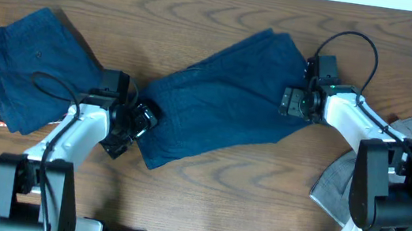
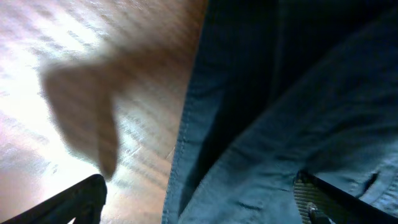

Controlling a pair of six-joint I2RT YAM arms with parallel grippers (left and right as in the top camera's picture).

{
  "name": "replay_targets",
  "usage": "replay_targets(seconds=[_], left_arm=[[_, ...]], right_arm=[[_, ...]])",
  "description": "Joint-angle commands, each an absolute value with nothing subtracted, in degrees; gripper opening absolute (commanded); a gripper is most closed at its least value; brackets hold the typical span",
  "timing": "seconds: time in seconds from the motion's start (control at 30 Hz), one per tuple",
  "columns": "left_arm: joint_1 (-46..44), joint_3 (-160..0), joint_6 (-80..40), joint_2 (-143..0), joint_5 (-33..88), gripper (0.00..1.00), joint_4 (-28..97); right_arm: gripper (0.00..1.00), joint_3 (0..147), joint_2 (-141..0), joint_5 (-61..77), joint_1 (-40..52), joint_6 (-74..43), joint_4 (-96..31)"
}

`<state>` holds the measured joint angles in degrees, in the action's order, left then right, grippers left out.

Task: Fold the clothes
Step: 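Fold the right half of the navy shorts toward the left gripper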

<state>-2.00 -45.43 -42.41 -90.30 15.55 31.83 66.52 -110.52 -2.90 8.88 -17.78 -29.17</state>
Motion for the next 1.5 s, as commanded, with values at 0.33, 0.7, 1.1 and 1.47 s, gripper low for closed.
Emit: replay_targets(seconds=[0.33,0.7,1.1,1.47], left_arm=[[-2.7,-45.2,-28.6,-94.3,25.1,0.34,24.2],[-2.4,-50.2,-20.9,-89.8,22.9,0.06,40.3],[-2.4,-66.7,-17.8,-79.3,25.2,0.06,60.6],[-2.4,-72.7,-18.8,-75.3,40.8,0.06,59.0]], right_arm=[[0.97,65.1,-93.8,-1.6,9.2,-17.5,-31.9],[0.80,65.0,-92.2,20.1,13.3,-0.7,-32.9],[0.12,64.6,-103.2,26.5,27.9,-3.9,-32.4],[0.16,64.6,-116.8,26.2,46.9,-13.7,-13.3]])
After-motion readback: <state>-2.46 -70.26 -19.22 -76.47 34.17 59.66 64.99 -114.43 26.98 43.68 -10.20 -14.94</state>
